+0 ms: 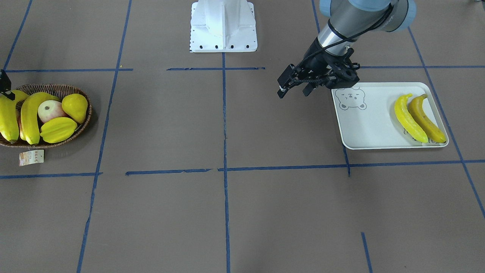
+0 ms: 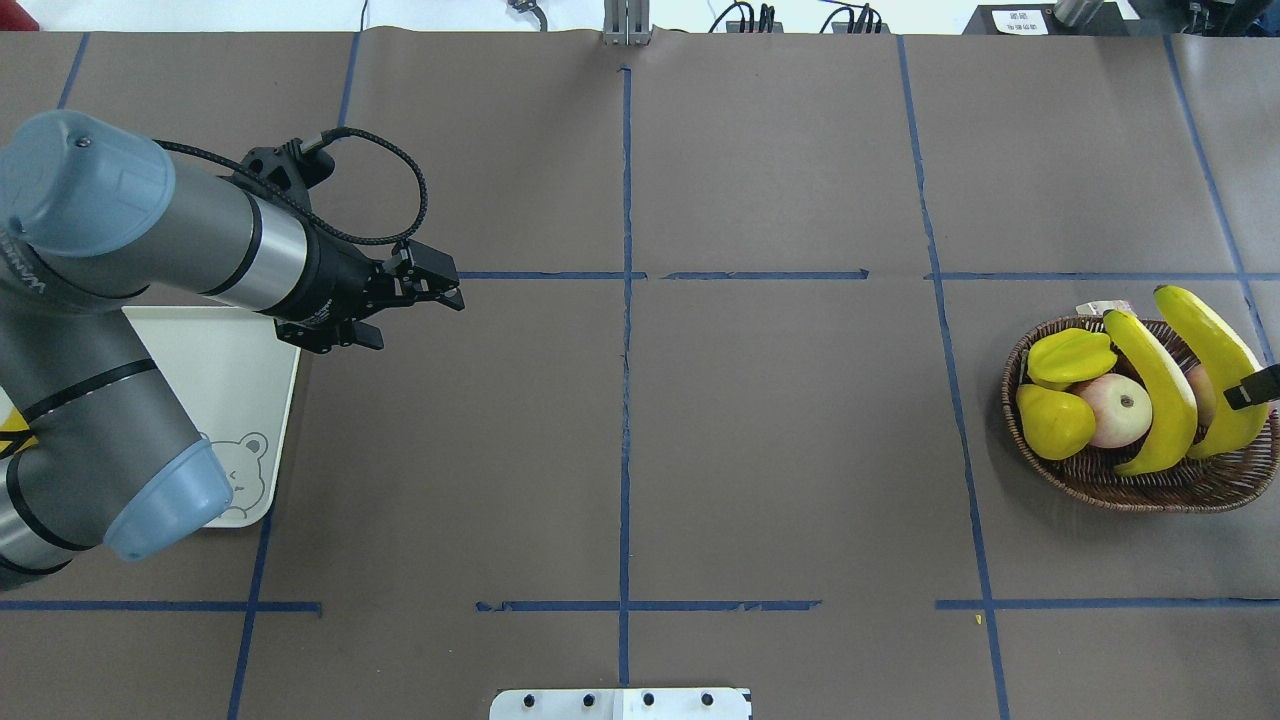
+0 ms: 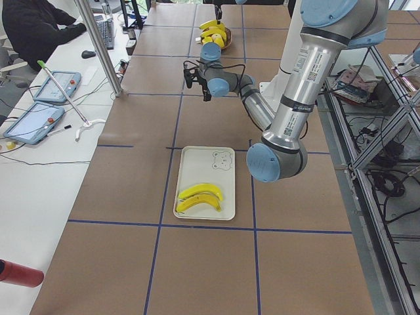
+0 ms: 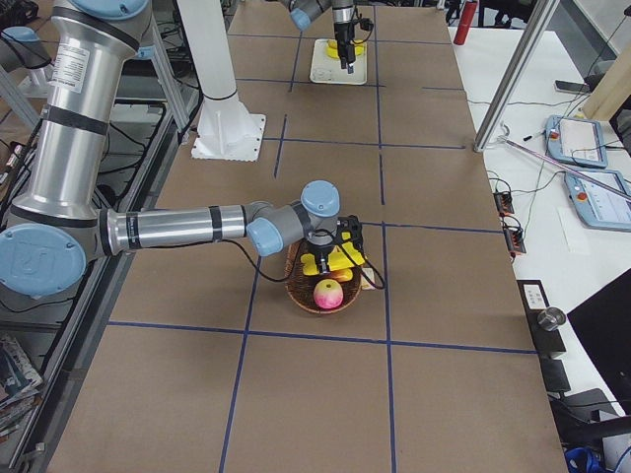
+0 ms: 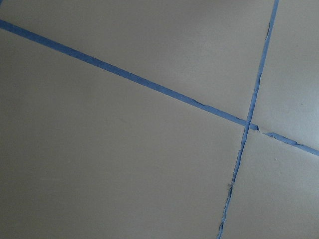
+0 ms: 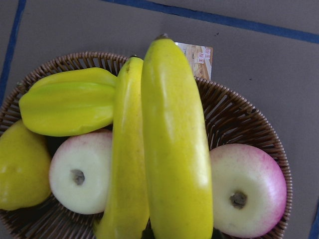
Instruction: Transfer all bananas from basket to plate
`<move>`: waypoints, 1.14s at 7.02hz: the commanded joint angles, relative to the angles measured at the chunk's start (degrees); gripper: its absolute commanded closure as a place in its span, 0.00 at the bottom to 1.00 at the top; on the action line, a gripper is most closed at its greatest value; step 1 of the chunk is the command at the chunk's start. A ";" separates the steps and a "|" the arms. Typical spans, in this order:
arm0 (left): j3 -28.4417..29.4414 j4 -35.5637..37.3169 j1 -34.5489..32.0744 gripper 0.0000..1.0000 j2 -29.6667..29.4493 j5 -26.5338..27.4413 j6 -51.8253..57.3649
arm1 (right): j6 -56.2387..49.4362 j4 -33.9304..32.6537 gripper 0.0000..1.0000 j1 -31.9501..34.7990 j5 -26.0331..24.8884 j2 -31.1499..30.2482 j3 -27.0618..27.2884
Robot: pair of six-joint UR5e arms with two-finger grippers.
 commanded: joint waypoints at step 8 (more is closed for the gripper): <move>0.05 -6.02 0.38 0.00 -5.98 -0.19 -7.44 | 43.86 -18.05 0.99 -21.89 -6.25 39.19 11.13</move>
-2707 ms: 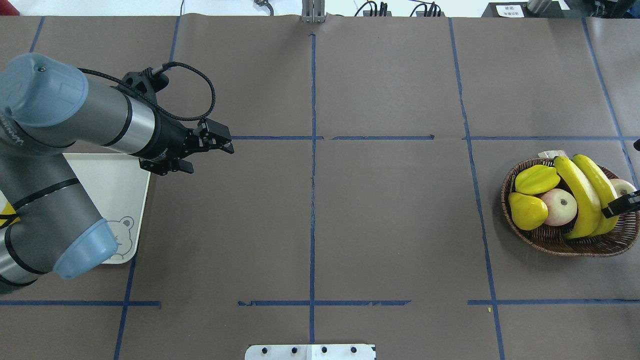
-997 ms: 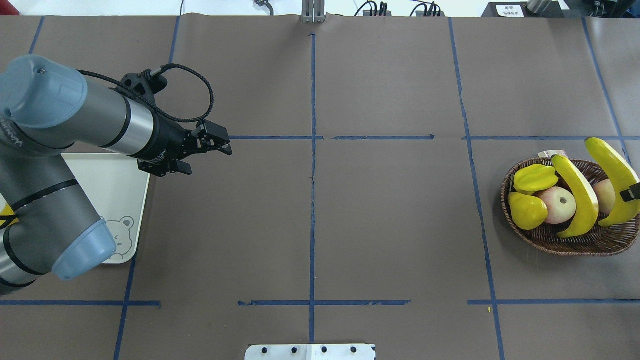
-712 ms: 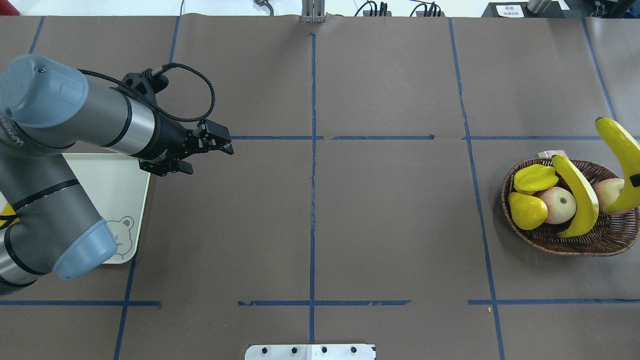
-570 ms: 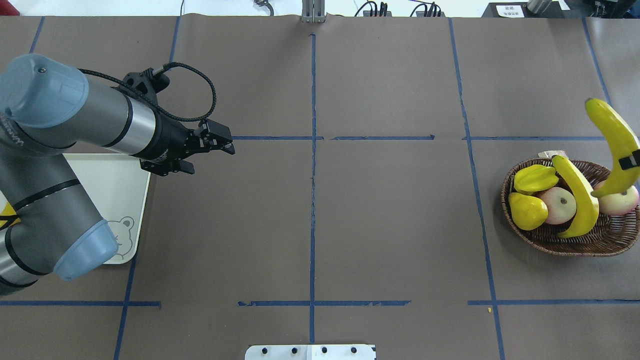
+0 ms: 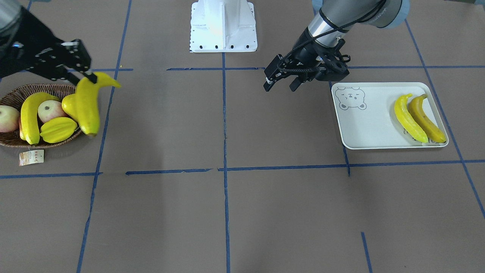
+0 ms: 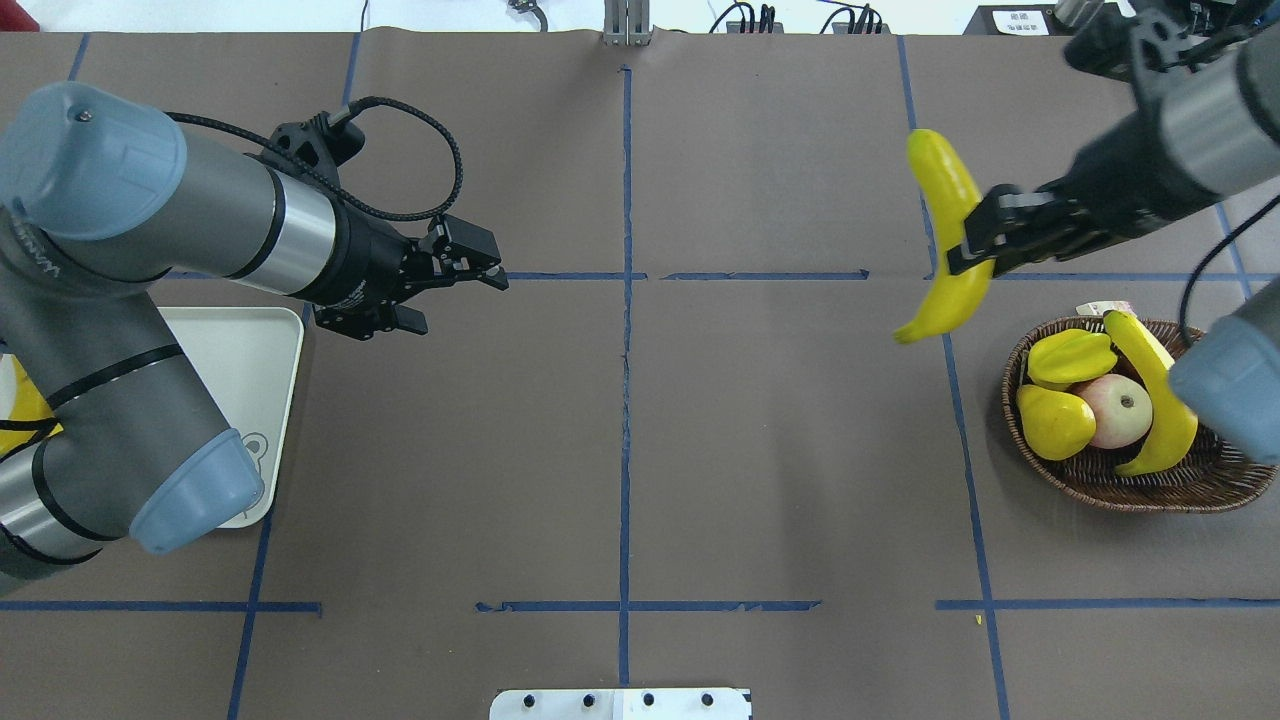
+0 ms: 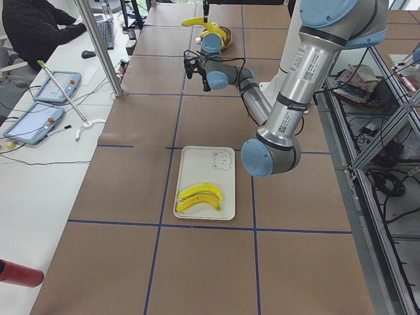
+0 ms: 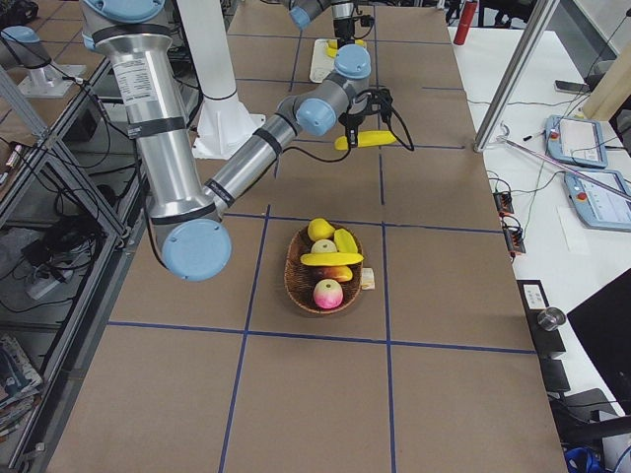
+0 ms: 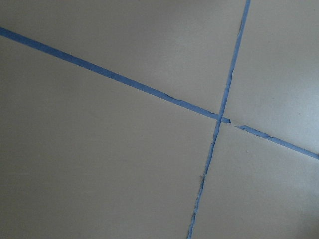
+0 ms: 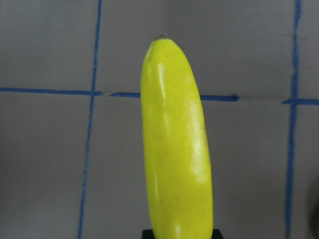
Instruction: Transfer all bananas from basket to plate
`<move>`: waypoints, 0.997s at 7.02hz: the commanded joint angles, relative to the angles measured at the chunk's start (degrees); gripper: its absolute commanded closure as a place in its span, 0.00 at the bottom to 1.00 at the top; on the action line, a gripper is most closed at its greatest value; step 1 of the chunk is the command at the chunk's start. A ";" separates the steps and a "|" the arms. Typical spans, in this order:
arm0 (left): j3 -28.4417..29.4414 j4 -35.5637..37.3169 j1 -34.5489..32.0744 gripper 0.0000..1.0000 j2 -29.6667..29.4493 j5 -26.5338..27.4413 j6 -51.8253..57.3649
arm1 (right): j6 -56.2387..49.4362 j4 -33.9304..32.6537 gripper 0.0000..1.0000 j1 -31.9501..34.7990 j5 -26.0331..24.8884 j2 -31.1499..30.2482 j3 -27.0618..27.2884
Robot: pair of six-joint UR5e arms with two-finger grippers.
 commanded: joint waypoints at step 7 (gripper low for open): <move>4.47 -14.22 5.19 0.01 -6.77 3.75 -7.23 | 16.70 0.43 0.99 -25.55 -20.94 15.66 -0.39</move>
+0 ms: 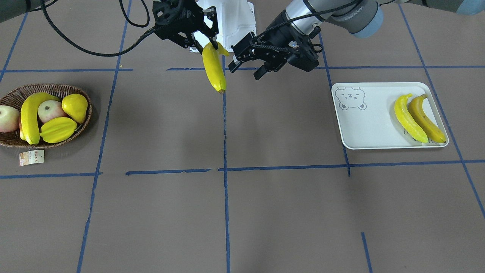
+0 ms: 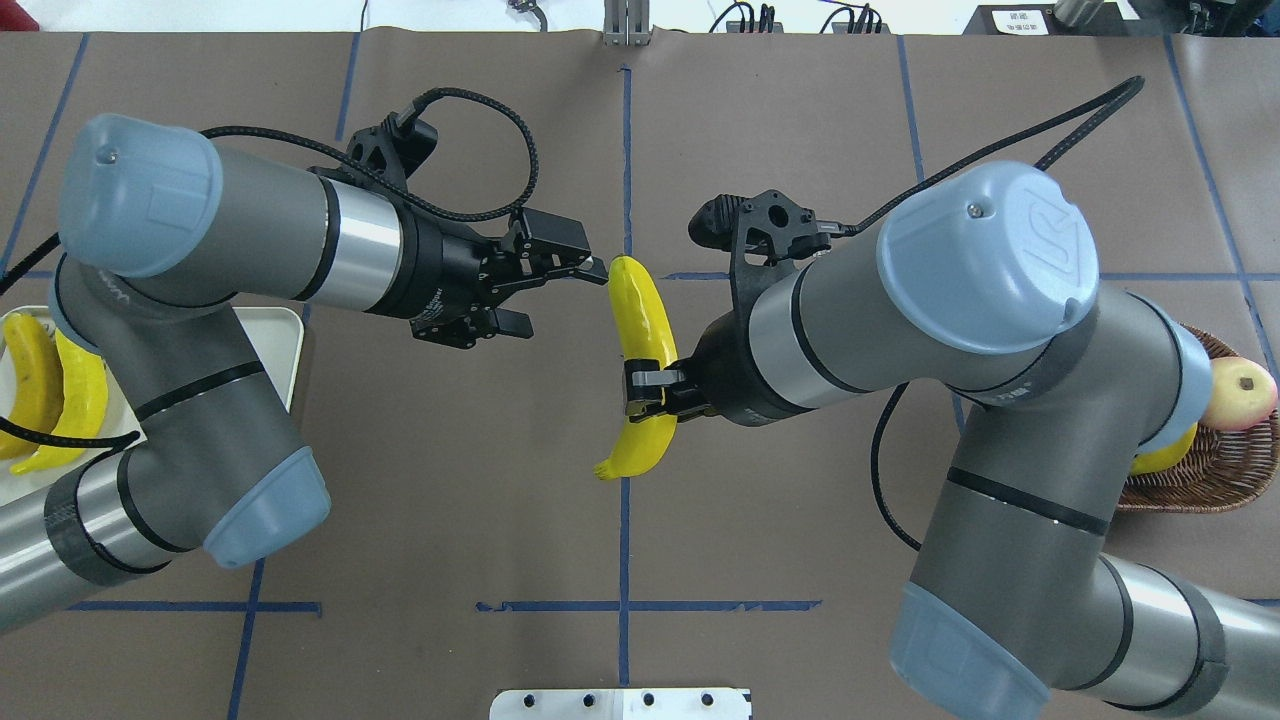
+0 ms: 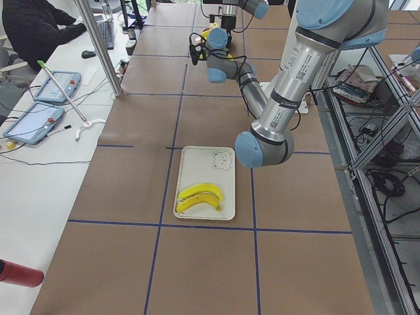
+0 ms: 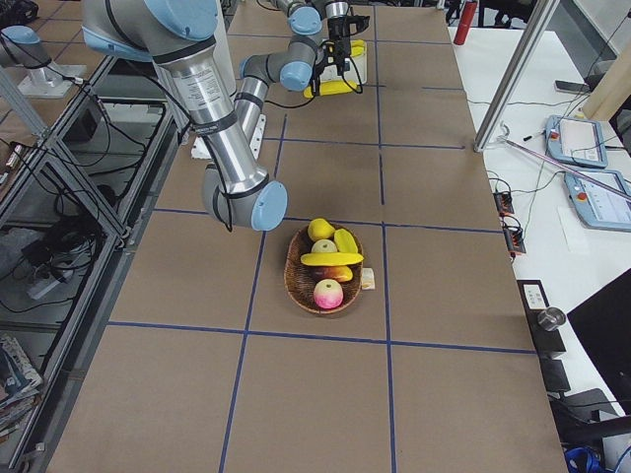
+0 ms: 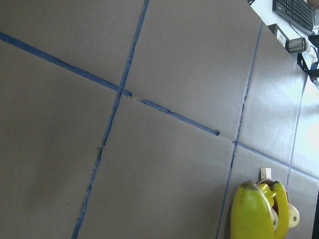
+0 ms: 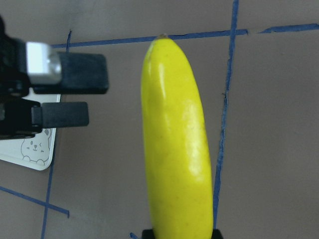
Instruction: Transfer all bananas from basket to plate
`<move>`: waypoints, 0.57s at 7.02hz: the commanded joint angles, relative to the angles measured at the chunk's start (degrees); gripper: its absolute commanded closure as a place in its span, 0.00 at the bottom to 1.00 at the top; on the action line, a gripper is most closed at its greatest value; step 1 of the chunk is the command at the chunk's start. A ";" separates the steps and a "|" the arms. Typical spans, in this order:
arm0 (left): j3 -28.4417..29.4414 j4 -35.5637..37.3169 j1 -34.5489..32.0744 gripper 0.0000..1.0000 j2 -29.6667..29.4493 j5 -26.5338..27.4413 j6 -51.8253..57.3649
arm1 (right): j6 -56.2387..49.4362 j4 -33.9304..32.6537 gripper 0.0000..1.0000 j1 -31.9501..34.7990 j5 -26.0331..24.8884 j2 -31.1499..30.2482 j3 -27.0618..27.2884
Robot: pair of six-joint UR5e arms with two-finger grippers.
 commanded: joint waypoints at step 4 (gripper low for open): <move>1.56 -0.17 4.86 0.02 -2.72 4.20 0.03 | 0.53 0.36 0.99 -0.89 -0.80 0.40 0.23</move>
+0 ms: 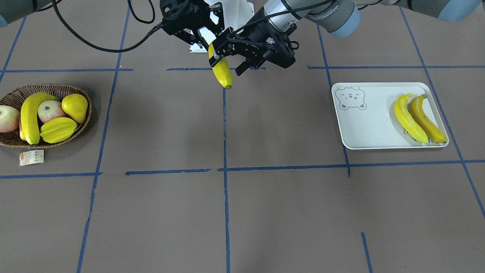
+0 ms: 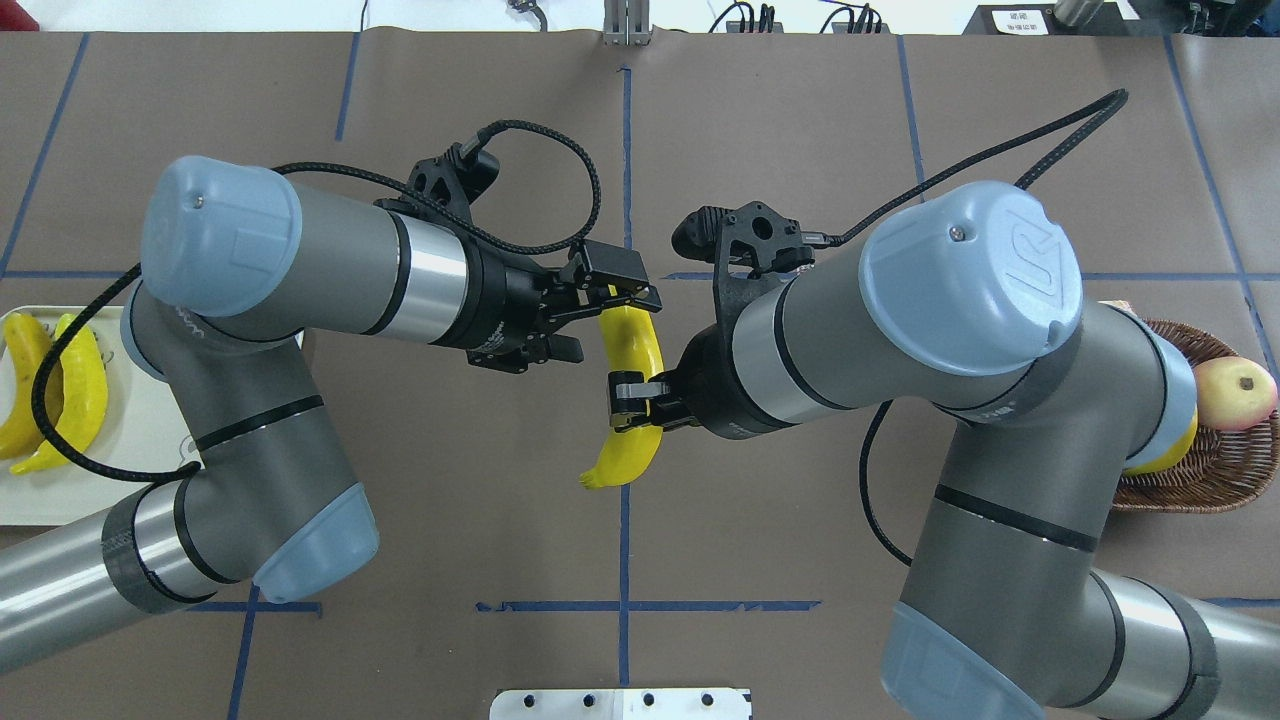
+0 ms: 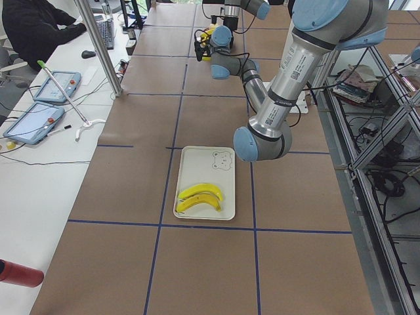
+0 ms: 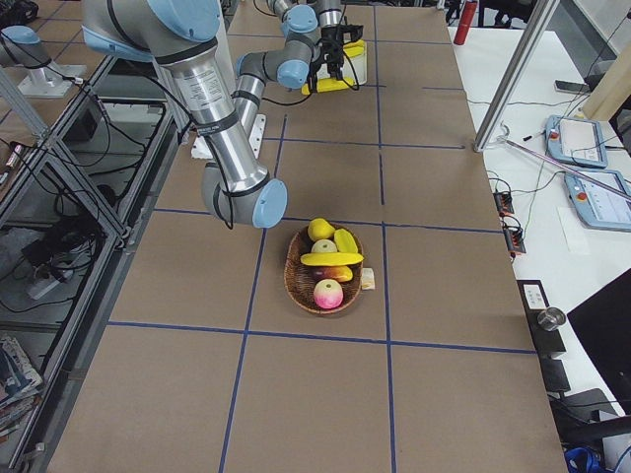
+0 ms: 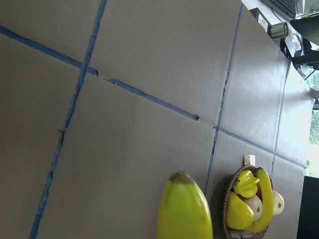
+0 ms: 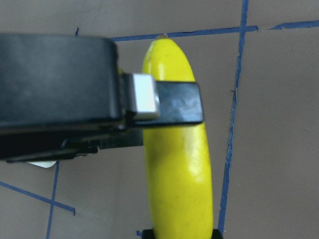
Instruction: Transfer all bananas from basket to plate
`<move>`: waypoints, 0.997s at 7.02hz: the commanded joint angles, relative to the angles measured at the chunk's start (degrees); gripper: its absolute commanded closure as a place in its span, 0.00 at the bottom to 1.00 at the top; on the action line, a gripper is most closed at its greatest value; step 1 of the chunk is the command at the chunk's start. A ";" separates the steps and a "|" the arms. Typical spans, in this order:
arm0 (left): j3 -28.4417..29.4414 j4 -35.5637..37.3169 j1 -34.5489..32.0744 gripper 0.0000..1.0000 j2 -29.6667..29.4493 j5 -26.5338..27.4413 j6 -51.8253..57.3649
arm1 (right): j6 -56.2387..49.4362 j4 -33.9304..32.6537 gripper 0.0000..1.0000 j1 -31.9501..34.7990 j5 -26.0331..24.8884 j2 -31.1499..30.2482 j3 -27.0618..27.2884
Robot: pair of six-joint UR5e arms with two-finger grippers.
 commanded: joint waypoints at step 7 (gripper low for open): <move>0.24 -1.35 2.40 1.00 0.45 1.27 0.62 | 2.99 0.30 0.00 -0.21 -0.63 -0.06 0.60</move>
